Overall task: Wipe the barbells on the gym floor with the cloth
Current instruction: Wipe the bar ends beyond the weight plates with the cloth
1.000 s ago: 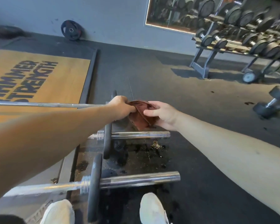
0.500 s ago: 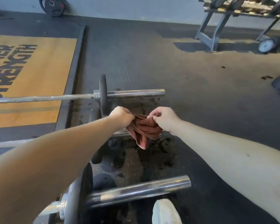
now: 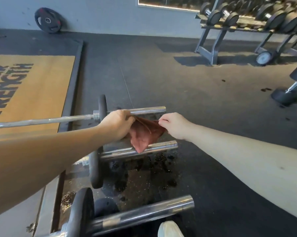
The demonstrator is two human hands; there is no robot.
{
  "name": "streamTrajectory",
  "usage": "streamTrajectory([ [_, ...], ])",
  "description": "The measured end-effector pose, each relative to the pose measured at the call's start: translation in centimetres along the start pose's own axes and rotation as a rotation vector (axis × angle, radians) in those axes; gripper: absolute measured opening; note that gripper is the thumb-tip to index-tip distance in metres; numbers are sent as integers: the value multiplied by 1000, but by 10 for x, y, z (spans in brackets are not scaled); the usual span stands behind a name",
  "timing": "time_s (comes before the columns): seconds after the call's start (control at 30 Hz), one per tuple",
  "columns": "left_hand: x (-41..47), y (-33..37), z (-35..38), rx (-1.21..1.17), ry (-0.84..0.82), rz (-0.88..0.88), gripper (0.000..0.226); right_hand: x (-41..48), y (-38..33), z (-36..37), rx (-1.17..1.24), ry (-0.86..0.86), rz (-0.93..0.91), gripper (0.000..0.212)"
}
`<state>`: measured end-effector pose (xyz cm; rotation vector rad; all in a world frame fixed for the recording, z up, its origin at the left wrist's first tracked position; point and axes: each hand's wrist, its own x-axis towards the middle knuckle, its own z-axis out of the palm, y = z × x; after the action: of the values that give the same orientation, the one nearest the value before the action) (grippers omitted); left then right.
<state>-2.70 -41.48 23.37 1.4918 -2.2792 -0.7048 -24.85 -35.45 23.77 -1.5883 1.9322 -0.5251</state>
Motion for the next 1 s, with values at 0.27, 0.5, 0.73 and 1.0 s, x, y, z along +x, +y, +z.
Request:
streamTrajectory([
  [0.27,-27,8,-8,-181,57,-108,47,-42,-14,-3,96,149,63,39],
  [0.5,-30,16,-16,-199,-72,-137,40,-66,-25,-4,178,-59,15,28],
  [0.73,-42,20,-20,-205,-245,-13,30,-65,-51,24,140,36,-85,21],
  [1.0,-41,-4,-14,-469,128,-87,53,-42,-76,43,223,249,-46,25],
])
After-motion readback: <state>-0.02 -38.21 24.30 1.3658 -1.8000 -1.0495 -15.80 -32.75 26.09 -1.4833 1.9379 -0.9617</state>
